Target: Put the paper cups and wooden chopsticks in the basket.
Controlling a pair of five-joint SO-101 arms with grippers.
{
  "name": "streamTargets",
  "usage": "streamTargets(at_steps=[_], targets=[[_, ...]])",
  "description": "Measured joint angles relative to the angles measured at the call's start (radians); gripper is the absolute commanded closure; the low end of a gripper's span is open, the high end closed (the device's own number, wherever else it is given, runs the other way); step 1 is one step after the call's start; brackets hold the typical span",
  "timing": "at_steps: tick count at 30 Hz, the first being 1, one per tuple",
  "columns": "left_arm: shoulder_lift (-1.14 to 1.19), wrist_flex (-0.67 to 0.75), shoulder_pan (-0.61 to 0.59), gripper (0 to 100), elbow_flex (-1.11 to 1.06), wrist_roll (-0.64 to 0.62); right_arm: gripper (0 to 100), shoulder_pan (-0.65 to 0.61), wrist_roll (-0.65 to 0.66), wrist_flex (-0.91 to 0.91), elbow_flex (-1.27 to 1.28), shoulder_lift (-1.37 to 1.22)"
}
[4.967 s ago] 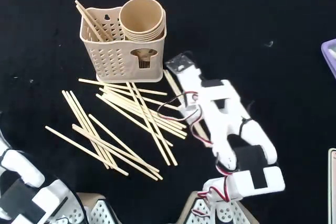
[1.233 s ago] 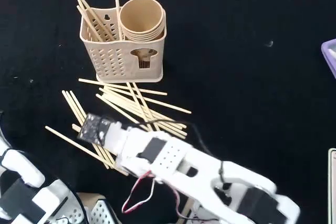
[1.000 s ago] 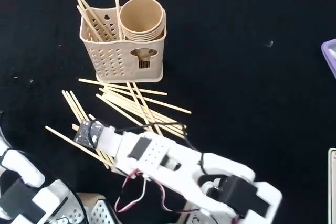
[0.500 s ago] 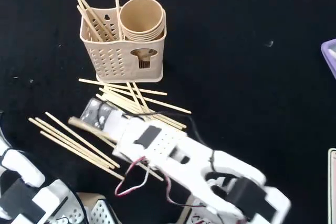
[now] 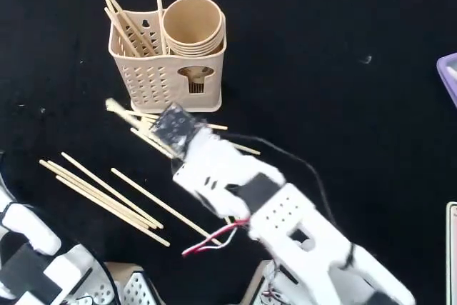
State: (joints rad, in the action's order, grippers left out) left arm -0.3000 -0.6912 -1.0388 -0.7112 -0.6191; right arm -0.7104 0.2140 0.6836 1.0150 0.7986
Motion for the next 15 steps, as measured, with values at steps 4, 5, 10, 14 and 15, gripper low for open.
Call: streamTargets(at_steps=[4,5,10,14,15], targets=[[0.0,0.0,0.0,76,0.0,0.0,98.8,-0.002,0.002,-0.031,-0.11,0.081],[0.0,0.0,0.0,76,0.0,0.0,98.8,0.0,0.0,-0.058,-0.144,0.083],[0.0,0.0,0.0,76,0.0,0.0,98.7,0.005,-0.008,-0.256,-0.296,0.038],[0.0,0.0,0.0,76,0.0,0.0,98.7,0.005,-0.008,-0.43,-0.405,-0.118],[0.0,0.0,0.0,76,0.0,0.0,98.7,0.005,-0.008,-0.47,-0.433,-0.169]])
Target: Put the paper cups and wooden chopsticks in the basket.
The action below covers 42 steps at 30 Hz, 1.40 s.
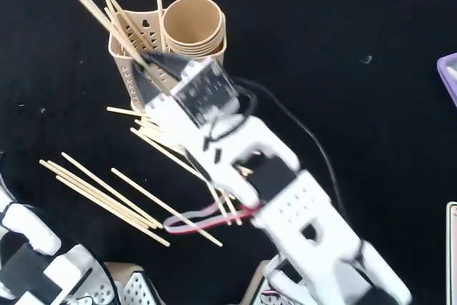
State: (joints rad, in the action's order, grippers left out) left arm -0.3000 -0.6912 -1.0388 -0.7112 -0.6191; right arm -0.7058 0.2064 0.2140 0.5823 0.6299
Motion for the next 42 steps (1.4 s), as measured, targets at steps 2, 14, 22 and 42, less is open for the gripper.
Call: streamTargets(at_steps=[2,14,22,42], targets=[[0.0,0.0,0.0,76,0.0,0.0,98.7,0.0,0.0,-0.075,-0.06,-0.109],[0.0,0.0,0.0,76,0.0,0.0,98.7,0.081,-0.176,-0.256,-0.511,-0.697],[0.0,0.0,0.012,76,0.0,0.0,98.7,0.147,-0.292,-0.256,-0.597,-0.844],[0.0,0.0,0.028,76,0.0,0.0,86.2,0.117,-0.285,-0.132,-0.58,-0.844]])
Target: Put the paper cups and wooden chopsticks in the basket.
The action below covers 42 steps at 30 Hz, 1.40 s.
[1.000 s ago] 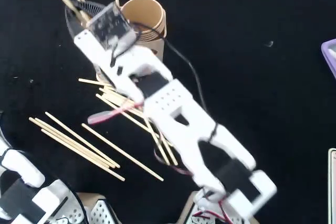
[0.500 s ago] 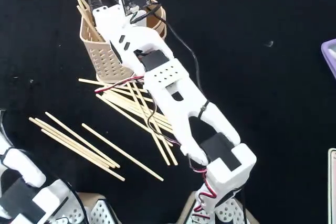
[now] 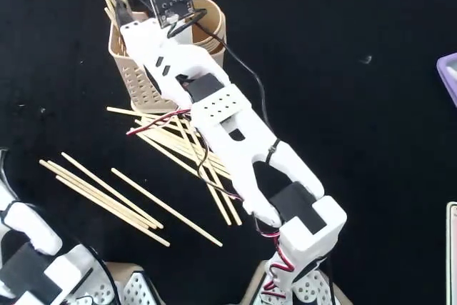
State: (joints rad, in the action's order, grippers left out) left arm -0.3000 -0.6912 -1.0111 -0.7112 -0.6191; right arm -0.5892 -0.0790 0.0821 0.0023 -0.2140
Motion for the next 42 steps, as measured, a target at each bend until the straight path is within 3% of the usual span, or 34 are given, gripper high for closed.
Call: streamTargets(at_steps=[8,15,23,27,32,38,42], targets=[[0.0,0.0,0.0,76,0.0,0.0,86.8,0.0,0.0,0.203,-0.104,0.028],[0.0,0.0,0.0,76,0.0,0.0,86.8,0.0,0.0,0.411,-0.118,0.279],[0.0,0.0,0.0,76,0.0,0.0,86.8,0.0,0.0,1.0,-0.115,0.577],[0.0,0.0,0.0,76,0.0,0.0,86.5,-0.012,0.011,1.255,0.009,0.624],[0.0,0.0,0.0,76,0.0,0.0,86.5,-0.161,0.135,1.208,0.347,0.623],[0.0,0.0,0.0,76,0.0,0.0,86.4,-0.385,0.181,0.858,0.764,0.62],[0.0,0.0,0.0,76,0.0,0.0,86.4,-0.491,0.18,0.683,0.856,0.56]])
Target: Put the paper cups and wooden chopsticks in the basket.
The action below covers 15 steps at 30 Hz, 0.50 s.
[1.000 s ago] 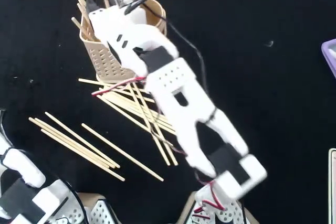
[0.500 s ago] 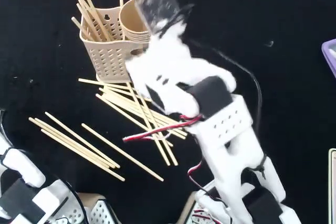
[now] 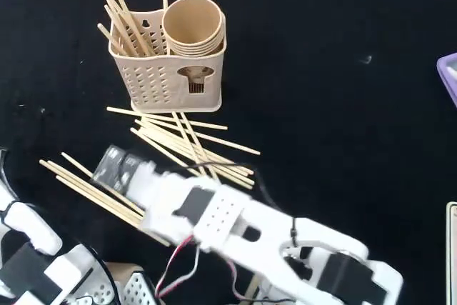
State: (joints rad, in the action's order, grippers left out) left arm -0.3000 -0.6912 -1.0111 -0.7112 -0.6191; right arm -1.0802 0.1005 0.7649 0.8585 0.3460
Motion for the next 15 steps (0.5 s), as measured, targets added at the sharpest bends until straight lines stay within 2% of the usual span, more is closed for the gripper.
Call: streamTargets(at_steps=[7,12,15], targets=[[0.0,0.0,-0.051,76,0.0,0.0,78.3,-0.08,-0.098,-0.034,-0.048,-0.186],[0.0,0.0,-0.06,76,0.0,0.0,80.5,-0.115,-0.115,-0.04,-0.097,-0.29],[0.0,0.003,-0.06,76,0.0,0.0,85.8,-0.12,-0.12,-0.044,-0.129,-0.339]])
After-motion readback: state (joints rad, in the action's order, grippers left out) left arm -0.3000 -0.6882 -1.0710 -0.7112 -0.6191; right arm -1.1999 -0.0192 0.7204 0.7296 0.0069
